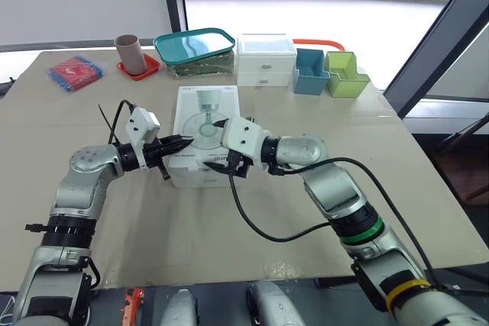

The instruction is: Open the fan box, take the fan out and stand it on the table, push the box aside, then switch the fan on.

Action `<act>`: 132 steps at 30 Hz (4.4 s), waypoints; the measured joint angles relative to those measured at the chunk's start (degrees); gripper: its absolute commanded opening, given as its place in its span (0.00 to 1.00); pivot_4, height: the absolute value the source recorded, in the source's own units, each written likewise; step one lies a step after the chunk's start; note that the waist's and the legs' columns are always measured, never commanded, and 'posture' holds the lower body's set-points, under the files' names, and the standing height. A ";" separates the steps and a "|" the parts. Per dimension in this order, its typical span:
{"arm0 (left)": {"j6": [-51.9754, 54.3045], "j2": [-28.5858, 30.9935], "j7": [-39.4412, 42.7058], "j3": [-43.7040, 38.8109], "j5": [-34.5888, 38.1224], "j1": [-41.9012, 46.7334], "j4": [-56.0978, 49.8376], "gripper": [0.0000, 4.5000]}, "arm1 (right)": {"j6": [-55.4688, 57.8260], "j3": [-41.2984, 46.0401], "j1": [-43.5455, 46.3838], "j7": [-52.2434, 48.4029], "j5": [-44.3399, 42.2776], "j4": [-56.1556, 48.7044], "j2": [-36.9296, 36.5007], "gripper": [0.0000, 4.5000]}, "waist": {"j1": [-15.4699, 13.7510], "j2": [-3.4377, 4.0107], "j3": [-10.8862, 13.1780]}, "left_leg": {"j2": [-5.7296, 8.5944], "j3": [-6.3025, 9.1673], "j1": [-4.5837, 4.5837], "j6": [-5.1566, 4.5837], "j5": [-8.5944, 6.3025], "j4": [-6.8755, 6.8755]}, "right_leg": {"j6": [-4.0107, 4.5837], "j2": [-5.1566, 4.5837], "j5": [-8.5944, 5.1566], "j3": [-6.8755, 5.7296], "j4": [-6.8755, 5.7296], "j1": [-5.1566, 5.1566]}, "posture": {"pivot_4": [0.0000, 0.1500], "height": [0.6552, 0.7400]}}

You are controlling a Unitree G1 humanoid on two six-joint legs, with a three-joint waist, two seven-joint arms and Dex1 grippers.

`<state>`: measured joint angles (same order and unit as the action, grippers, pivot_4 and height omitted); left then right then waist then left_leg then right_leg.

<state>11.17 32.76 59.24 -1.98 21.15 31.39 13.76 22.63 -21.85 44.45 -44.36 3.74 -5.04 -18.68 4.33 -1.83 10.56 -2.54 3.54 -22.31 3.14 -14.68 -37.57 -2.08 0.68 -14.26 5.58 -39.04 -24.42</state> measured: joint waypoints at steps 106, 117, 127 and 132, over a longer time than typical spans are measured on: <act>-2.42 -0.19 0.91 1.05 -2.59 0.85 1.39 0.00 | 7.15 3.83 -22.41 -14.51 -20.39 -6.06 -13.80 0.93 | -0.01 -0.01 -0.02 | 0.00 -0.01 0.18 -0.01 0.01 -0.01 | -0.04 0.05 -0.03 0.05 0.01 0.16 | 1.00 1.00; -3.29 -0.18 0.20 1.02 -2.59 0.34 1.28 0.00 | 11.00 4.87 -20.79 -15.24 -25.73 -6.96 -11.19 0.93 | -0.02 -0.01 -0.02 | 0.00 -0.01 0.19 -0.01 0.01 -0.01 | -0.04 0.04 -0.03 0.04 0.01 0.17 | 1.00 1.00; -3.18 2.59 2.23 0.90 -2.49 0.45 1.62 0.00 | 13.08 7.09 -22.25 -17.76 -31.73 -13.02 -13.46 0.93 | 0.03 -0.01 -0.02 | -0.01 -0.01 0.19 -0.01 0.01 -0.01 | -0.05 0.06 -0.03 0.04 0.01 0.17 | 1.00 1.00; -1.98 4.44 4.80 0.92 -1.96 1.21 2.46 0.00 | 14.32 8.99 -22.03 -16.99 -34.67 -14.17 -12.90 0.93 | 0.09 -0.01 -0.02 | -0.02 -0.01 0.20 -0.01 0.01 -0.01 | -0.05 0.07 -0.03 0.03 0.01 0.17 | 1.00 1.00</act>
<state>9.18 37.19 64.04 -1.06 19.20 32.60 16.22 36.95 -12.86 22.42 -61.35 -30.93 -19.21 -31.58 4.41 -1.84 10.54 -2.57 3.53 -22.11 3.13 -14.68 -37.57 -2.14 0.75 -14.30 5.62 -39.03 -24.25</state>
